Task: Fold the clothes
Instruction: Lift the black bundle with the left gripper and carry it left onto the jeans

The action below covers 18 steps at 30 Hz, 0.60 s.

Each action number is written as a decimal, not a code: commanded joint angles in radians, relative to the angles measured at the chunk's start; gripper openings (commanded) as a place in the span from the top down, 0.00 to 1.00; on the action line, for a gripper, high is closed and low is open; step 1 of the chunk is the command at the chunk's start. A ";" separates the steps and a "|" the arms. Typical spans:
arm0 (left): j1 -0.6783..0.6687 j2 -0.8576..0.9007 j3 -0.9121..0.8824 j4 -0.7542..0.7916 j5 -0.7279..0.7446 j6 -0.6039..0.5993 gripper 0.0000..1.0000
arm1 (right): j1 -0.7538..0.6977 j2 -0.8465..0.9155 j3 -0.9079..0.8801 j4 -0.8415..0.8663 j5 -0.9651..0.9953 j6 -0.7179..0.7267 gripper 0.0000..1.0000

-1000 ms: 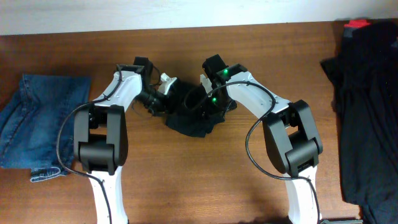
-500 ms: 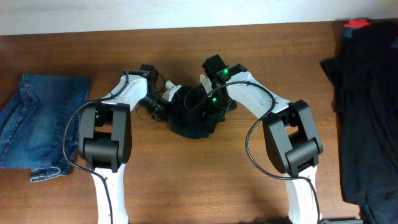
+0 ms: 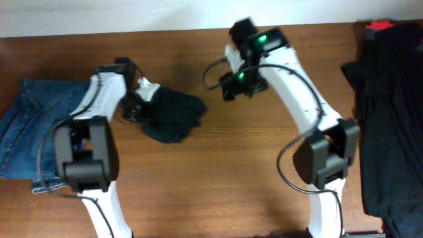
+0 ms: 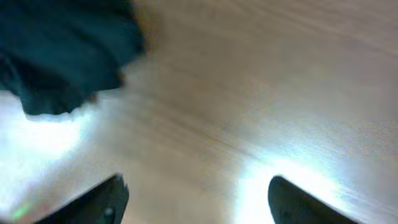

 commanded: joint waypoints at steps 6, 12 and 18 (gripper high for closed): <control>0.096 -0.240 0.076 -0.011 -0.480 0.039 1.00 | -0.014 -0.044 0.157 -0.093 0.048 -0.037 0.23; 0.155 -0.278 0.082 0.027 -0.607 0.142 0.99 | -0.014 -0.044 0.157 -0.109 0.048 -0.037 0.23; 0.232 -0.278 0.082 0.101 -0.618 0.142 0.99 | -0.014 -0.044 0.157 -0.127 0.048 -0.037 0.23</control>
